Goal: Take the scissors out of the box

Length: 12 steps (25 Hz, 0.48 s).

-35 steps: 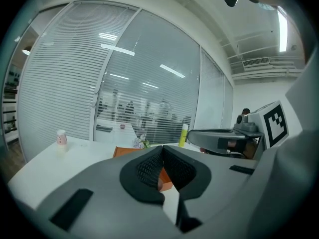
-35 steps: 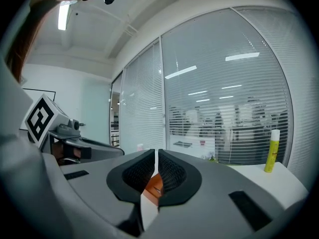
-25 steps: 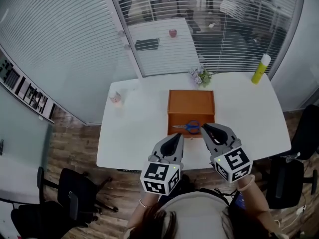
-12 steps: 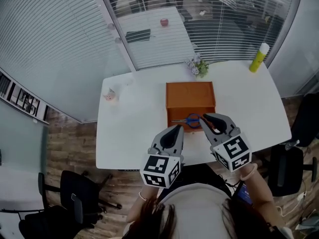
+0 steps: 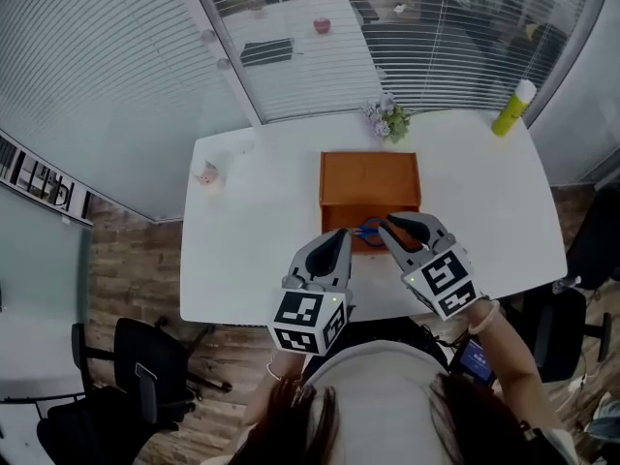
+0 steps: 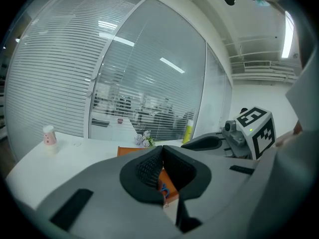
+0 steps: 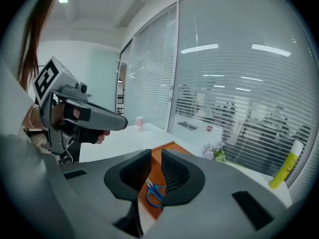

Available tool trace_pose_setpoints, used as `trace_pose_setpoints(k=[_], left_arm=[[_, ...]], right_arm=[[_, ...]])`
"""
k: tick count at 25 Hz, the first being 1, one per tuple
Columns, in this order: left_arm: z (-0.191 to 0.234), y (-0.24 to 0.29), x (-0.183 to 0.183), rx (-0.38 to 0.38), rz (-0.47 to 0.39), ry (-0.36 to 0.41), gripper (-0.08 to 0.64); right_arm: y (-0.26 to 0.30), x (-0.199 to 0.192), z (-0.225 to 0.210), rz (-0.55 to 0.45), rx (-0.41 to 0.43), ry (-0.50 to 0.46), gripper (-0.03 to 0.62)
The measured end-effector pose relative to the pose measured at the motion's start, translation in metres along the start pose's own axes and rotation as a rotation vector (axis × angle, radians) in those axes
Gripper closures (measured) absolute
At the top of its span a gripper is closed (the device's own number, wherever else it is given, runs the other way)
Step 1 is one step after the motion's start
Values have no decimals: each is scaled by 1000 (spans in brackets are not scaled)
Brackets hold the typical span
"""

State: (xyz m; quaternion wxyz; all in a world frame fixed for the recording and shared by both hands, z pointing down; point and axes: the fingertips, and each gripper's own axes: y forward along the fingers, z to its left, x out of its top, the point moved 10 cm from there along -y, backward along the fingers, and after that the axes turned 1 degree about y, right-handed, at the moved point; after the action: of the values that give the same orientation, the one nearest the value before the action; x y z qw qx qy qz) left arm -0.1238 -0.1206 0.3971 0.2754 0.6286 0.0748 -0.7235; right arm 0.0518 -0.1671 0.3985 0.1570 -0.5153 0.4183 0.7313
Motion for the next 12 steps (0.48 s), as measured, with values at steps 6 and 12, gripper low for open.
trace_pose_setpoints(k=[6, 12], left_arm=[[5, 15, 2, 23, 2, -17, 540], [7, 24, 3, 55, 0, -33, 540]], right_arm=[[21, -12, -12, 74, 78, -48, 495], [35, -27, -19, 153, 149, -93, 485]])
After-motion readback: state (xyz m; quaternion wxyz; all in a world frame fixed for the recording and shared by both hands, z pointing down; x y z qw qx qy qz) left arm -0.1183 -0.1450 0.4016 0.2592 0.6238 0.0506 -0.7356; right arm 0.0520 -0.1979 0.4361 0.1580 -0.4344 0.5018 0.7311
